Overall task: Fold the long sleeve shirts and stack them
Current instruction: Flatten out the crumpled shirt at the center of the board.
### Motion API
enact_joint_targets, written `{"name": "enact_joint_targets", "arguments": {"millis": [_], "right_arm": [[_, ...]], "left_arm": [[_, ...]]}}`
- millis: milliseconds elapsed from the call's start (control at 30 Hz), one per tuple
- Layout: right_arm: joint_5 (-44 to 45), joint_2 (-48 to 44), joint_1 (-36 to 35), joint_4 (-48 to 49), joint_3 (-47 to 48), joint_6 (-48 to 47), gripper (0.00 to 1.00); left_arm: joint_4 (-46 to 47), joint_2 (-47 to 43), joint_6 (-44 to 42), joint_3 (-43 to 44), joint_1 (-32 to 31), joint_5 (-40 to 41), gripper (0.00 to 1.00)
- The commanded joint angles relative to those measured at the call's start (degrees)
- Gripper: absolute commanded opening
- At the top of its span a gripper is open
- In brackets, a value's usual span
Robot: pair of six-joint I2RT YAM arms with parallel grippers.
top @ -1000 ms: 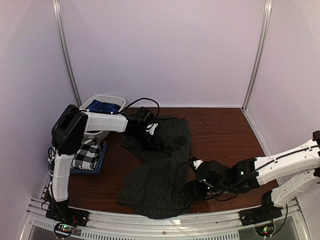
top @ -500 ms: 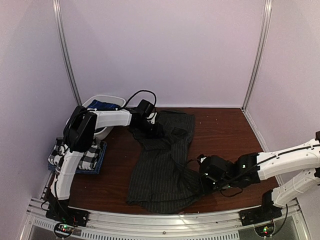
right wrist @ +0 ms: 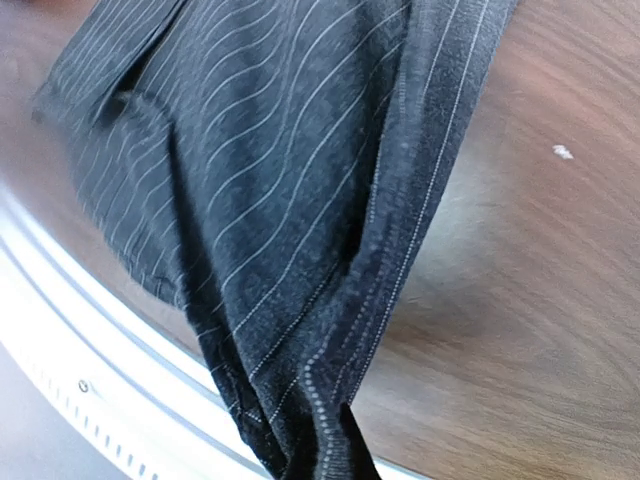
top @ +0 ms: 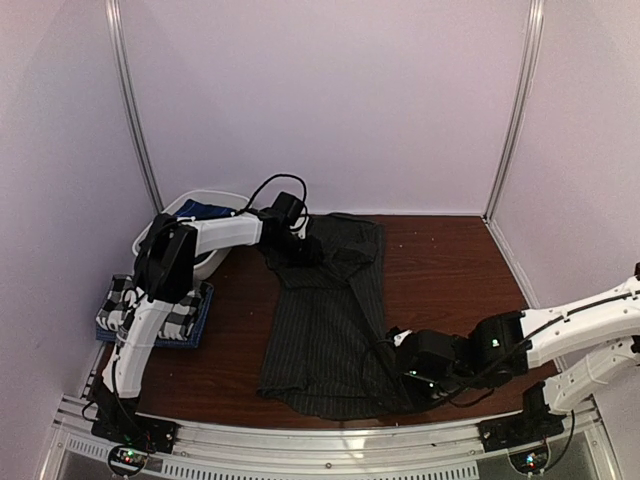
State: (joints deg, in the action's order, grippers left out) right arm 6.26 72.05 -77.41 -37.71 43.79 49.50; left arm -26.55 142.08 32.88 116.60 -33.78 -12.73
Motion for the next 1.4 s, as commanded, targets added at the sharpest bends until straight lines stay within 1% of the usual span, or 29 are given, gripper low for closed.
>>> {"name": "enact_joint_targets", "arguments": {"millis": [0, 100, 267, 333, 433, 533, 667, 733, 867, 900, 1067, 1233, 1367], "right_arm": [[-2.65, 1.65, -2.13, 4.15, -1.39, 3.47, 0.14], [1.00, 1.07, -1.22, 3.50, 0.25, 3.04, 0.37], [5.96, -1.13, 4.22, 1.09, 5.03, -0.56, 0.61], [6.93, -1.55, 7.71, 3.14, 6.31, -3.24, 0.66], [6.72, -0.61, 14.39, 8.32, 7.96, -7.94, 0.67], [3.52, 2.50, 21.12, 15.74, 10.38, -12.75, 0.65], [0.76, 10.89, 26.98, 20.72, 16.83, -17.16, 0.58], [-1.76, 16.02, 29.55, 23.05, 19.72, -19.05, 0.53], [-6.76, 24.20, 33.75, 27.25, 23.44, -19.95, 0.40], [-8.09, 25.73, 34.80, 28.26, 23.79, -19.96, 0.35], [-12.60, 33.24, 38.84, 32.40, 24.96, -19.49, 0.25], [-16.04, 39.39, 41.39, 35.15, 25.93, -19.25, 0.20], [-16.43, 43.06, 43.68, 35.25, 26.67, -19.79, 0.17]], "left_arm": [[-3.29, 1.06, -1.31, -0.36, 0.65, 0.67, 0.57], [-3.25, -0.67, -2.54, -0.31, 0.56, -0.07, 0.59], [-3.30, -4.91, -4.71, 0.00, 0.47, -1.68, 0.64], [-3.28, -7.39, -5.00, -0.59, 0.47, -1.66, 0.65], [-3.28, -11.40, -5.09, -2.59, 0.47, -1.20, 0.66], [-3.38, -15.91, -5.20, -5.95, 0.47, -0.67, 0.66], [-2.37, -23.88, -4.40, -15.34, 0.47, -1.38, 0.66], [-0.97, -27.62, -3.90, -21.01, 0.47, -2.83, 0.64], [1.53, -33.18, -3.17, -31.12, -0.18, -5.71, 0.62], [1.86, -33.93, -3.09, -32.90, -0.63, -6.21, 0.62], [3.76, -36.22, -1.85, -41.28, -3.59, -6.76, 0.59], [4.65, -36.52, -1.19, -47.82, -7.18, -6.48, 0.58], [5.18, -37.04, -0.27, -51.64, -9.61, -6.28, 0.57]]}}
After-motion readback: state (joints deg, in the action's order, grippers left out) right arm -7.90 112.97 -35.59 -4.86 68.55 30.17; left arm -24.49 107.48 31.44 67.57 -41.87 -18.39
